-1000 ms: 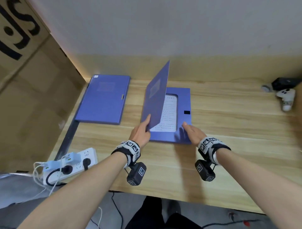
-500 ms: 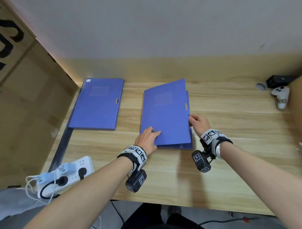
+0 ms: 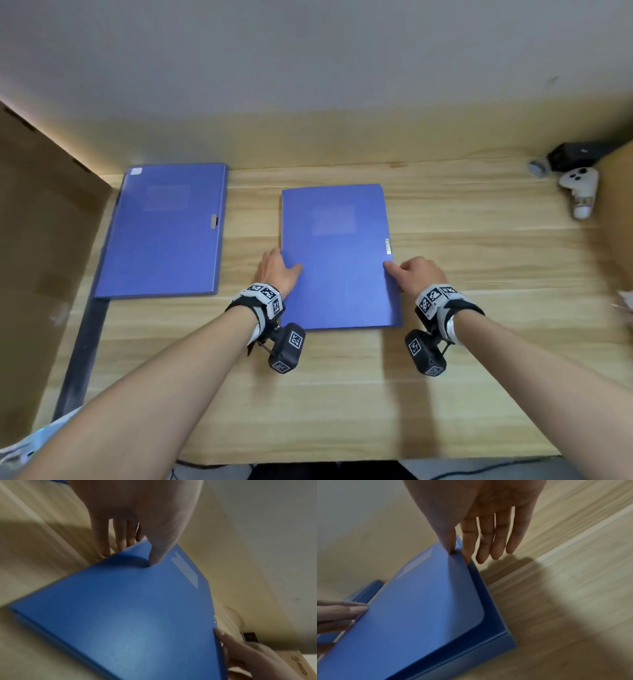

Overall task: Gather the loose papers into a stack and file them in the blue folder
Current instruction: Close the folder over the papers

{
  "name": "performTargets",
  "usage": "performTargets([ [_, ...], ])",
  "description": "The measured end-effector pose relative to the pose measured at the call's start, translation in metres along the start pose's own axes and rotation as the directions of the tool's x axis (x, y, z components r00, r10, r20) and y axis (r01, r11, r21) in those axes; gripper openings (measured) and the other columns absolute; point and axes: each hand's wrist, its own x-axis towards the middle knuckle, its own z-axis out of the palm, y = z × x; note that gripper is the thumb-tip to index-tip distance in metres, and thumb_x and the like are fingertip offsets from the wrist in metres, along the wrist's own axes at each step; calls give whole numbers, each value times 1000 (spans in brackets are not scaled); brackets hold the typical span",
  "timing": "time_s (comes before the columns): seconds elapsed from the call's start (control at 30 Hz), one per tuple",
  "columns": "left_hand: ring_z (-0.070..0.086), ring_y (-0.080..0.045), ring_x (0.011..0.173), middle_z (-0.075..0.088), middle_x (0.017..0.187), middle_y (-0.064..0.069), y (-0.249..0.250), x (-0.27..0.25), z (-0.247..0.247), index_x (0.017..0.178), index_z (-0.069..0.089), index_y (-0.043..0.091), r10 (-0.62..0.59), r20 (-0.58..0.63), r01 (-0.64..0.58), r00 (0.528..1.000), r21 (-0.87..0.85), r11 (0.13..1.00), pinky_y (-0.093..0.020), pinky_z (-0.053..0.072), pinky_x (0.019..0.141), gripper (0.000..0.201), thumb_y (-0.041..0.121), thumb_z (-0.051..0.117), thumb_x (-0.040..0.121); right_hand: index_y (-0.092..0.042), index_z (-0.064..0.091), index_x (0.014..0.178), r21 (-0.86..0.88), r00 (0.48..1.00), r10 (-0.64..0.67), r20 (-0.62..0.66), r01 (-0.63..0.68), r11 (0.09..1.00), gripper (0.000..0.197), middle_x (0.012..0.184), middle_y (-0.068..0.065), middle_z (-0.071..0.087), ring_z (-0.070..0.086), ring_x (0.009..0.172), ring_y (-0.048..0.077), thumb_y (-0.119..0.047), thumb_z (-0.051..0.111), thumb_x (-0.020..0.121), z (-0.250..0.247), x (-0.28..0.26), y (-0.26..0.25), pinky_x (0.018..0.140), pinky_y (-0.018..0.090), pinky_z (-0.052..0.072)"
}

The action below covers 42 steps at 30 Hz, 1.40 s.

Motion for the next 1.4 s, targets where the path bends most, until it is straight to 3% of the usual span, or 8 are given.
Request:
performTargets([
  [0.23, 61, -31, 112, 60, 123, -10, -3, 20, 9, 123, 60, 12, -51, -32, 49, 998, -51, 997, -44, 52, 93, 60, 45, 77, 75, -9, 68, 67, -99, 996, 70, 46, -66, 993, 61, 70, 8, 67, 62, 68, 29, -64, 48, 85, 6, 5, 2, 64, 33, 48],
  [0.37, 65, -29, 107, 65, 119, -6, -6, 27, 12, 119, 61, 15, -80, -28, 78, 996, -63, 995, -45, 55, 88, 64, 49, 78, 68, -16, 63, 68, -153, 995, 81, 52, -73, 986, 49, 79, 7, 67, 62, 76, 30, -62, 52, 82, 0, 12, -7, 68, 33, 46],
  [0.53, 67, -29, 105, 66, 120, -5, -5, 27, 16, 119, 61, 16, -131, -26, 127, 991, -138, 982, -44, 56, 89, 62, 45, 81, 68, -22, 53, 104, 37, 998, 12, -60, -9, 999, 43, 89, -4, 57, 54, 83, 26, -50, 70, 76, -1, 28, -18, 75, 34, 44],
  [0.67, 70, -28, 94, 71, 110, -4, 1, 26, 12, 110, 66, 14, -220, -29, 206, 975, -242, 948, -45, 60, 82, 52, 39, 82, 67, -13, 61, 89, 80, 998, -30, -46, 34, 996, 34, 90, 7, 68, 62, 85, 34, -43, 73, 78, 4, 37, -28, 70, 33, 42],
  [0.8, 72, -25, 89, 74, 105, 1, -4, 32, -11, 105, 68, 19, -251, -66, 213, 966, -346, 914, -44, 61, 81, 50, 40, 81, 61, -20, 59, 87, 169, 995, -76, -64, 86, 982, 28, 83, -2, 63, 63, 88, 29, -40, 75, 76, 6, 34, -46, 72, 30, 40],
  [0.97, 71, -27, 101, 70, 118, -1, -29, 43, -70, 109, 69, 21, -248, -168, 161, 954, -409, 898, -43, 60, 84, 68, 49, 75, 48, -17, 66, 101, 220, 985, -147, -92, 164, 961, 38, 90, 0, 69, 66, 95, 27, -42, 77, 75, 11, 27, -112, 80, 33, 47],
  [1.2, 66, -32, 106, 67, 117, -6, -100, 76, -174, 115, 65, 23, -316, -208, 205, 926, -425, 882, -48, 59, 87, 69, 51, 74, 52, -22, 61, 88, 204, 977, -210, -41, 214, 955, 31, 84, -1, 65, 64, 92, 29, -45, 76, 75, 53, 29, -244, 75, 31, 45],
  [1.4, 64, -29, 115, 66, 126, -1, -186, 133, -220, 122, 64, 30, -350, -187, 238, 918, -448, 862, -51, 57, 91, 93, 64, 69, 36, -13, 68, 83, 168, 980, -199, 23, 192, 967, 38, 86, 8, 71, 64, 85, 34, -49, 75, 74, 106, 34, -322, 73, 36, 51],
])
